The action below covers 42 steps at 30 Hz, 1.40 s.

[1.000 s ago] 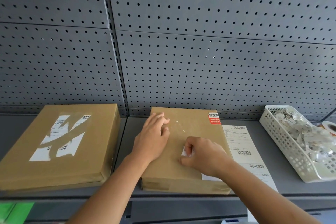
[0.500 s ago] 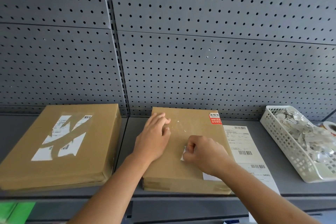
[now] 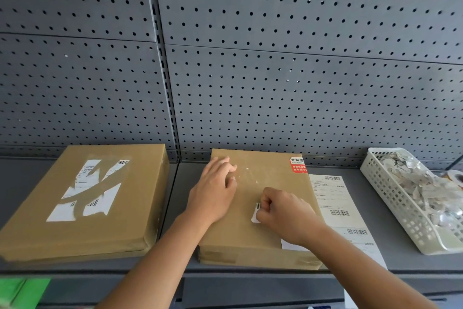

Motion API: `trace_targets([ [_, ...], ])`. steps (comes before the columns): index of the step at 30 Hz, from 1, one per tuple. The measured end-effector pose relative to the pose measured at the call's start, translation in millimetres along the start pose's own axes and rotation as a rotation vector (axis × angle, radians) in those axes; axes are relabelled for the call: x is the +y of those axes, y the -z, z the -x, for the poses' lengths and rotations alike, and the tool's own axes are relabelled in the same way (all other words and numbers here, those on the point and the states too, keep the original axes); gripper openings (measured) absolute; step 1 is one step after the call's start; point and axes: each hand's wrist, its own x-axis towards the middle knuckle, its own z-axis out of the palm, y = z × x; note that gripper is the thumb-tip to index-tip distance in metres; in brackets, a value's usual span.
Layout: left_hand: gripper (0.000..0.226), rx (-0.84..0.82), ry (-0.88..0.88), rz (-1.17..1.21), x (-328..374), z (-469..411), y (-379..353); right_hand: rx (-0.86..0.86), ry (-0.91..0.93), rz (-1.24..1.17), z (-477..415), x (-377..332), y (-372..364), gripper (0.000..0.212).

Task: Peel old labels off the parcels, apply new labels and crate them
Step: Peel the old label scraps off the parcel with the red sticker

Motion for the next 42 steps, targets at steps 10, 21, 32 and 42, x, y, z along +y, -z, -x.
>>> trace_targets([
  [10,0.036,0.006,-0.005,0.002,0,0,0,0.022,0.047,-0.037,4,4,-1,0.01],
  [21,0.035,0.019,-0.018,0.018,-2,-1,-1,0.135,0.122,0.14,14,-7,-16,0.015],
  [32,0.036,0.006,0.004,0.015,0,0,0,0.1,0.073,0.056,11,-1,-11,0.02],
  [42,0.036,0.003,0.005,0.008,-1,0,0,0.064,0.133,-0.118,17,4,-3,0.016],
])
